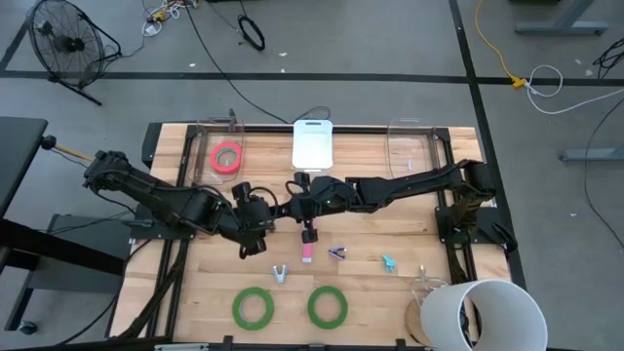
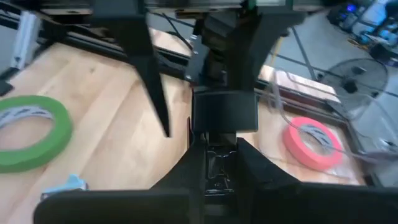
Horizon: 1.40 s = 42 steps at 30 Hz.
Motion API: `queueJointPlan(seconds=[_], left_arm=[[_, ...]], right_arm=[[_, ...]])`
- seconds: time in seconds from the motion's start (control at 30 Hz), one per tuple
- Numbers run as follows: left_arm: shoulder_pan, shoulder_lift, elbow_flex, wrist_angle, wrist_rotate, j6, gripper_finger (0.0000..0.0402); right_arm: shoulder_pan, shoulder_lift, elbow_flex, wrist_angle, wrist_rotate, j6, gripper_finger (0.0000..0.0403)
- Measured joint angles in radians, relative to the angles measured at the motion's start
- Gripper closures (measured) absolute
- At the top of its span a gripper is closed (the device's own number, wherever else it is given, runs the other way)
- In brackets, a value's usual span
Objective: Pick and place Stapler, Stapler remover, tape
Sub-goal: Put the black stapler into the right transparent bin
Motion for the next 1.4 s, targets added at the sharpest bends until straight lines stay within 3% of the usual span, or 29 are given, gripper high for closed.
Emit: queueJointPlan(seconds=[0.1, 0.23, 0.43, 0.57, 0.9, 1.07, 1.23, 1.4], left_arm=[[0.0, 0.0, 0.0, -0.004, -0.005, 0.001, 0.0134], [0.0, 0.0, 0.0, -0.023, -0.02, 0.0, 0.0131], [-0.005, 0.0, 0.0, -0.064, -0.007, -0.036, 0.0148], [-0.015, 0.0, 0.0, -0.109, -0.019, -0.078, 0.0157], [-0.064, 0.0, 0.0, -0.13, -0.068, -0.109, 0.0164], [-0.065, 0.0, 0.0, -0.129, -0.09, -0.131, 0.0164], [-0.066, 0.0, 0.0, -0.125, -0.094, -0.135, 0.0164], [-0.065, 0.0, 0.0, -0.122, -0.111, -0.136, 0.0164]], right_arm=[[0.0, -0.04, 0.0, -0.067, 0.044, 0.001, 0.0366], [-0.008, -0.093, 0.0, -0.169, 0.093, 0.009, 0.0366], [-0.045, -0.191, 0.0, -0.364, 0.372, 0.15, 0.0366], [-0.064, -0.276, -0.045, -0.467, 0.48, 0.245, 0.0366], [-0.107, -0.693, -0.482, -0.443, 0.761, 0.585, 0.0366], [-0.101, -0.909, -0.691, -0.447, 0.829, 0.759, 0.0366], [-0.099, -1.068, -0.82, -0.535, 0.91, 0.897, 0.0366], [-0.1, -1.135, -0.896, -0.655, 0.981, 1.049, 0.0366]])
